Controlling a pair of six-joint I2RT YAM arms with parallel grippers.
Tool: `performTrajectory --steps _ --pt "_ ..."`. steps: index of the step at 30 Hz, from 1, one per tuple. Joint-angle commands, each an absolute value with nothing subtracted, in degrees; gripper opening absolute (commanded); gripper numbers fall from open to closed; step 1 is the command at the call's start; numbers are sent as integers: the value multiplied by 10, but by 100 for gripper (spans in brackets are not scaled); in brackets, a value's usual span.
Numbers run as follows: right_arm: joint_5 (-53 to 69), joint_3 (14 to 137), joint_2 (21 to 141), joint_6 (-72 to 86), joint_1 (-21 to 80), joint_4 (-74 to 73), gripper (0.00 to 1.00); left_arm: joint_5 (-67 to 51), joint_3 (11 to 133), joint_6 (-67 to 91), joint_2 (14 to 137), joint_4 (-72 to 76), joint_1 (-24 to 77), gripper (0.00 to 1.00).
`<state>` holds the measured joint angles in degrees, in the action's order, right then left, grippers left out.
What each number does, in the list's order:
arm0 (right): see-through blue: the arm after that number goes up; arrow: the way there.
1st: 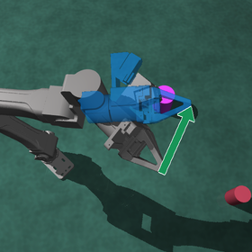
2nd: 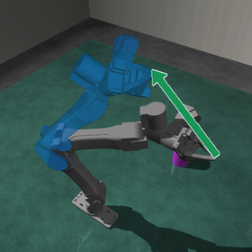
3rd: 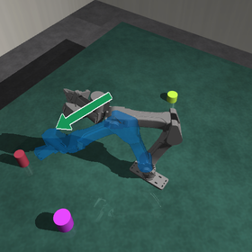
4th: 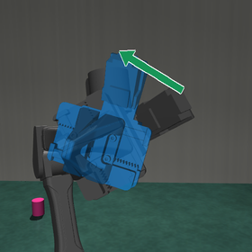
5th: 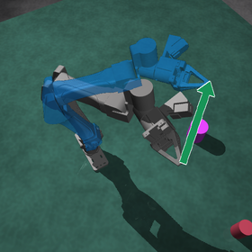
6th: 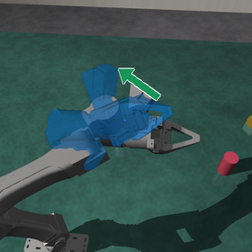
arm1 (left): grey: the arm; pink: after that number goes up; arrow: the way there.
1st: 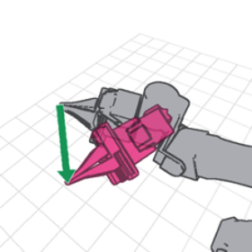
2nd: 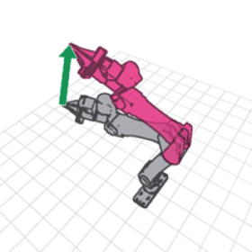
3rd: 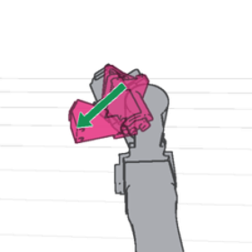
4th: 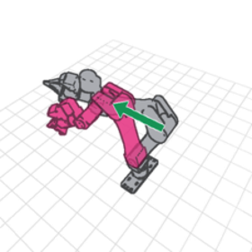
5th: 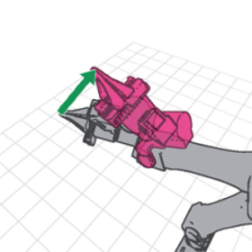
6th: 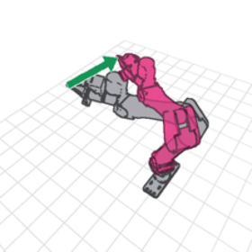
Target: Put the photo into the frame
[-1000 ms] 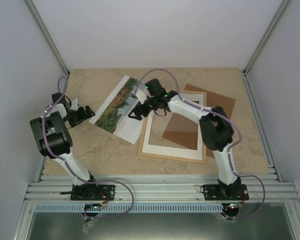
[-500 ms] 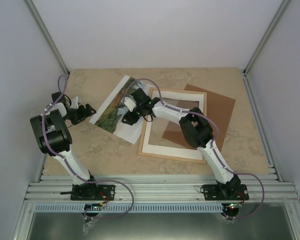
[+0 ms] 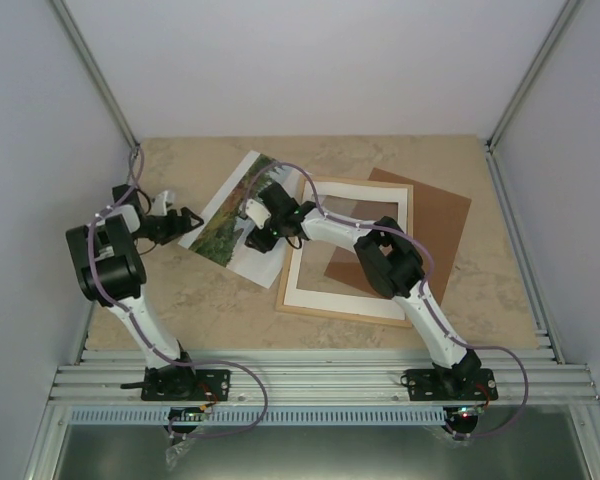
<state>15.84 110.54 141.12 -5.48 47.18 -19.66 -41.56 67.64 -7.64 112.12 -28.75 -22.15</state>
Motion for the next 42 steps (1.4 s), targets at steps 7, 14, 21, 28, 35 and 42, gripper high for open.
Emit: performTrajectory --steps 7,14,21,28,35,42 --pt "157 1042 1442 -58 475 -232 59 -414 631 -75 1207 -384 -161 90" --pt "167 1031 1439 -54 475 -226 57 -495 614 -91 1180 -390 -162 92" --pt "170 1026 1435 -53 475 -222 56 -503 588 -88 1155 -377 -160 91" --pt "186 1026 1422 -53 475 -216 60 -506 587 -81 1126 -366 -158 75" --pt "217 1034 1374 -47 472 -191 67 -486 582 -32 1071 -312 -159 49" --pt "228 1041 1362 -40 470 -199 68 -493 570 41 1021 -229 -158 53"
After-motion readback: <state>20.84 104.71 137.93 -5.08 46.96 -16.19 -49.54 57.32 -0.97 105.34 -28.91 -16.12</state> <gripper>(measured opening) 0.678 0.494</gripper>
